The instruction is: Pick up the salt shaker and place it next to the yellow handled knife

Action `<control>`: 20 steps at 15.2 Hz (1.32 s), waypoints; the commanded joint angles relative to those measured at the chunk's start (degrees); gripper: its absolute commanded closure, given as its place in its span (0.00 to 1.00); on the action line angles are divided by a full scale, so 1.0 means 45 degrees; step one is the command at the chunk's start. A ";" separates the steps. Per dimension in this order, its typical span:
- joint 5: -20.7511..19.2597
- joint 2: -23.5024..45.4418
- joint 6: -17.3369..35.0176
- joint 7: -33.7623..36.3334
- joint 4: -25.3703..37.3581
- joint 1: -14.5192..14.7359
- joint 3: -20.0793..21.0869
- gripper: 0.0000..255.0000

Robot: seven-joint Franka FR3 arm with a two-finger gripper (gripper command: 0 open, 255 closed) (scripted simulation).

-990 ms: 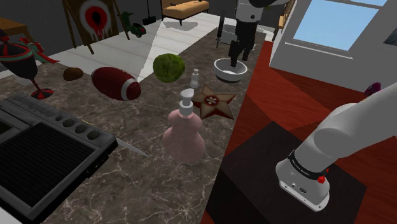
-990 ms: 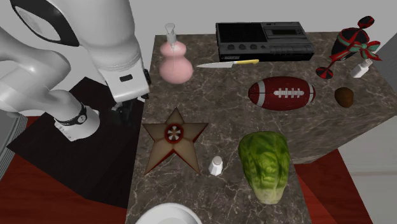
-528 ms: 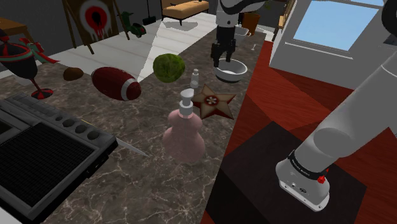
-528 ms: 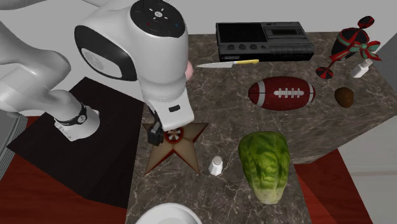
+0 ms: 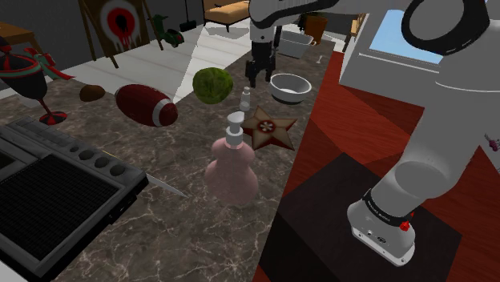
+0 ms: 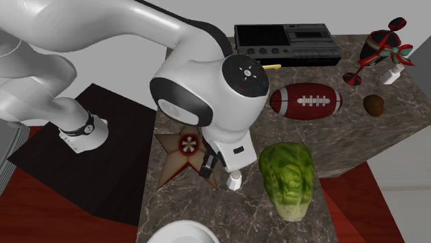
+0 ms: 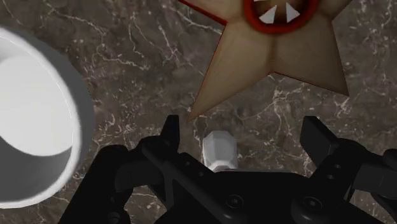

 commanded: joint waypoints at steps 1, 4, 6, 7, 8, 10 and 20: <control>-0.0095 0.1328 -0.0321 0.0050 0.1514 0.0036 -0.0048 0.00; -0.0192 0.3238 -0.0925 0.0162 0.3830 0.0166 -0.0101 0.00; -0.0248 0.4667 -0.1512 0.0216 0.5717 0.0275 -0.0146 0.00; -0.0275 0.5464 -0.1890 0.0236 0.6829 0.0339 -0.0171 0.00; -0.0288 0.5947 -0.2138 0.0244 0.7524 0.0380 -0.0188 0.00; -0.0283 0.5822 -0.1715 0.0250 0.6975 0.0358 -0.0187 0.00; -0.0279 0.5610 -0.0629 0.0265 0.5676 0.0310 -0.0184 0.00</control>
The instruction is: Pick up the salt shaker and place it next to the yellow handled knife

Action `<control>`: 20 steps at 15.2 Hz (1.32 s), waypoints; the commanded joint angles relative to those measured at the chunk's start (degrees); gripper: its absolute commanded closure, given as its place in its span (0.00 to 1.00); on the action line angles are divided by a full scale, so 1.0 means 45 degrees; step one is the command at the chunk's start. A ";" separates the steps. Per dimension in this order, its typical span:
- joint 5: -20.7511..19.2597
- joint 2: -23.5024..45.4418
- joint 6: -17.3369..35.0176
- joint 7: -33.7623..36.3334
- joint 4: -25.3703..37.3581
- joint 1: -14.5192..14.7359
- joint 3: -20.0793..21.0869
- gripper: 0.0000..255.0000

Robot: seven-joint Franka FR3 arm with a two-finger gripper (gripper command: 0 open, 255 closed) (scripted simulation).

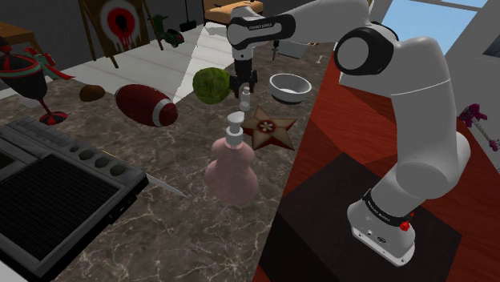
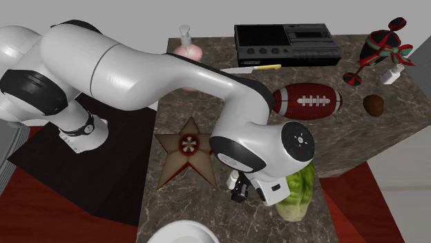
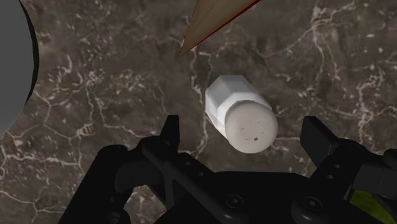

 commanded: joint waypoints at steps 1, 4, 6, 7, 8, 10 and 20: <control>0.0000 -0.0004 0.0014 0.0000 -0.0015 0.0000 0.0000 0.00; 0.0000 -0.0003 0.0010 0.0001 -0.0011 0.0000 0.0000 1.00; 0.0000 -0.0003 0.0010 0.0001 -0.0011 0.0000 0.0000 1.00; 0.0000 0.0008 -0.0001 -0.0001 0.0011 0.0000 0.0000 1.00; 0.0000 0.0000 0.0001 0.0000 0.0000 0.0000 0.0000 1.00; 0.0001 -0.0010 0.0003 0.0002 -0.0012 0.0001 0.0001 1.00; 0.0022 -0.0229 -0.1035 -0.0001 0.0810 0.0020 0.0017 1.00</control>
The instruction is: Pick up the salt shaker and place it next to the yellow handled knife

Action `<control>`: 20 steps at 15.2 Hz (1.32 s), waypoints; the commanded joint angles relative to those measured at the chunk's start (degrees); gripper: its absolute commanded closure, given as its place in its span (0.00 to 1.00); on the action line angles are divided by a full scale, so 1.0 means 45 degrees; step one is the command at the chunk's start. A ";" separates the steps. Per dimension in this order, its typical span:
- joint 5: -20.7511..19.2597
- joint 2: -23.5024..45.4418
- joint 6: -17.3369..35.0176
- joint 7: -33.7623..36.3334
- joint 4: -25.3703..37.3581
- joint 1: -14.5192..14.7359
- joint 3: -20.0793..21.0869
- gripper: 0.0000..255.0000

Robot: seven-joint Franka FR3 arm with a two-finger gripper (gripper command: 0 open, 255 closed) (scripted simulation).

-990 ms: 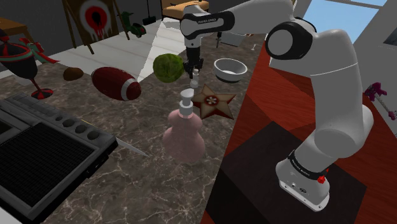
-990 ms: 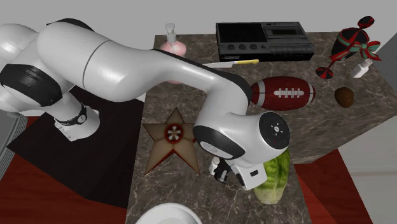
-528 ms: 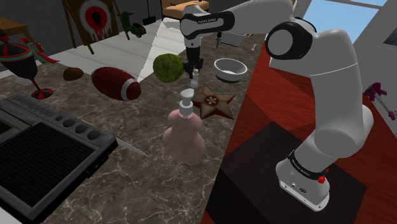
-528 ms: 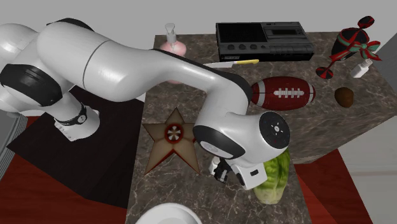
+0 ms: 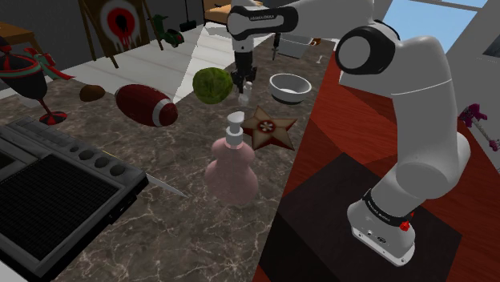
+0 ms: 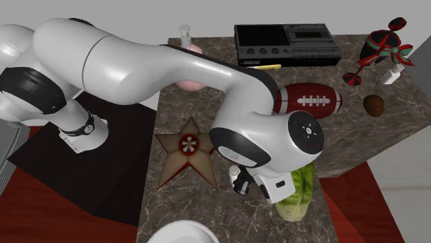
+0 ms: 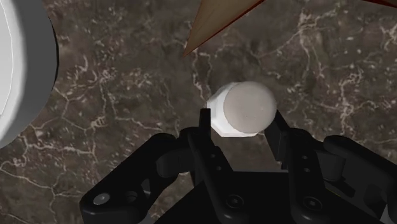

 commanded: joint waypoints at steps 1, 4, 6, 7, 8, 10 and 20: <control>0.0009 -0.0113 -0.0280 0.0007 0.0164 0.0005 0.0007 1.00; 0.0014 -0.0142 -0.0774 0.0007 0.0631 0.0022 0.0011 1.00; 0.0015 -0.0138 -0.1120 0.0007 0.0982 0.0036 0.0013 1.00; 0.0015 -0.0128 -0.1298 0.0008 0.1170 0.0043 0.0014 1.00; 0.0015 -0.0112 -0.1480 0.0008 0.1368 0.0052 0.0015 1.00; 0.0013 -0.0062 -0.1857 0.0008 0.1796 0.0071 0.0015 1.00; 0.0131 -0.1090 -0.2392 0.0660 0.1318 0.0520 0.0203 1.00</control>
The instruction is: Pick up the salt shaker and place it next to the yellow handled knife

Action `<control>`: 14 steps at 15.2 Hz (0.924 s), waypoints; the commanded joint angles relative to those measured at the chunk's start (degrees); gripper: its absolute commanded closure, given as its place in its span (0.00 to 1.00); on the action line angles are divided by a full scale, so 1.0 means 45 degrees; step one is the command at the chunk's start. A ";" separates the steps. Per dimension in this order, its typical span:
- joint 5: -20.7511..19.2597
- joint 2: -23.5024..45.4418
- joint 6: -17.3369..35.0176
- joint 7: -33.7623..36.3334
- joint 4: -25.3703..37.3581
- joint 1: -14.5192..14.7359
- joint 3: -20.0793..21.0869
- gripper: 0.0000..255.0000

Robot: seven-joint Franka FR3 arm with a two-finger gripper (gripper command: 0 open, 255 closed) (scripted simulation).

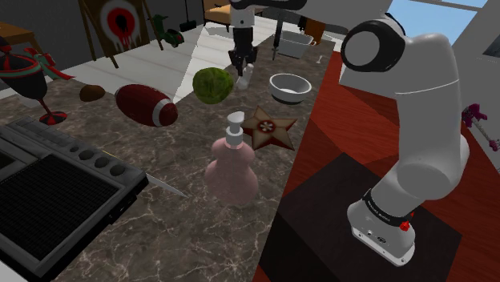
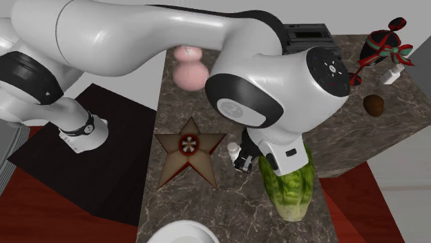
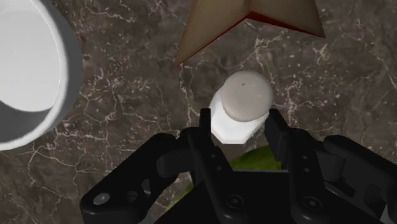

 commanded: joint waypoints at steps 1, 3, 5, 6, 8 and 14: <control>0.0086 -0.0755 0.0379 0.0406 -0.1125 0.0232 0.0123 1.00; 0.0174 -0.1403 0.0725 0.0848 -0.2105 0.0500 0.0264 1.00; 0.0262 -0.1953 0.0998 0.1299 -0.2910 0.0779 0.0414 1.00; 0.0306 -0.2197 0.1114 0.1527 -0.3260 0.0922 0.0490 1.00; 0.0393 -0.2633 0.1313 0.1990 -0.3870 0.1213 0.0651 1.00; 0.0641 -0.3577 0.1706 0.3434 -0.5114 0.2133 0.1168 1.00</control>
